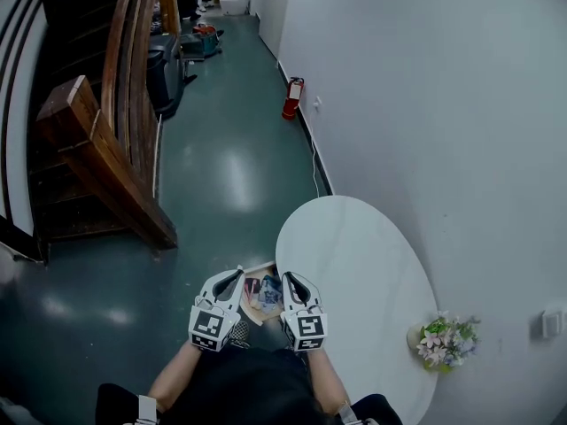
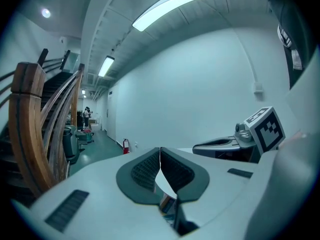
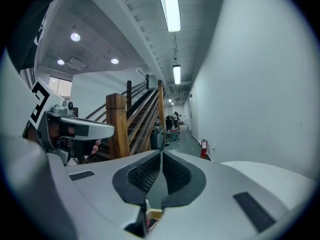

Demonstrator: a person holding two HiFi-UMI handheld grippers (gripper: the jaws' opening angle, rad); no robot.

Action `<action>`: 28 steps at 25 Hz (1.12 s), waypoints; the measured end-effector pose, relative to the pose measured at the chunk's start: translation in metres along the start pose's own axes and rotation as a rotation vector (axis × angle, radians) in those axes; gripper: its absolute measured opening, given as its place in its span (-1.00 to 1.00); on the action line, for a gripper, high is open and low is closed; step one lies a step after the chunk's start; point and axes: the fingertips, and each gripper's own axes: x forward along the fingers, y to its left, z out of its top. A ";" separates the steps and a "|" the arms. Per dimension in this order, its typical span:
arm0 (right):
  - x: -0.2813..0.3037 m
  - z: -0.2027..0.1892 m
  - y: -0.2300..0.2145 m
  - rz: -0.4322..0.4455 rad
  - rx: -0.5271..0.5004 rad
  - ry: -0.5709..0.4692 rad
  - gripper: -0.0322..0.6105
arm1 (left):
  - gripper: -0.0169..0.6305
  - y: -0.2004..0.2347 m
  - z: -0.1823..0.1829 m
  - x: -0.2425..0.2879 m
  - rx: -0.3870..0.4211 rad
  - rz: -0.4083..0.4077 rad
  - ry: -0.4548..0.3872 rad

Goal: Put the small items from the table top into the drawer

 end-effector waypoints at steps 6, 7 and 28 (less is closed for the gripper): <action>-0.019 0.004 0.007 0.002 -0.008 -0.030 -0.78 | -0.89 -0.003 0.001 -0.013 0.015 -0.001 -0.005; -0.022 0.003 0.008 0.001 -0.013 -0.033 -0.78 | -0.89 -0.005 0.000 -0.015 0.015 -0.002 -0.006; -0.040 -0.009 0.024 0.003 -0.025 -0.016 -0.79 | -0.89 -0.011 -0.014 -0.040 0.012 0.011 -0.004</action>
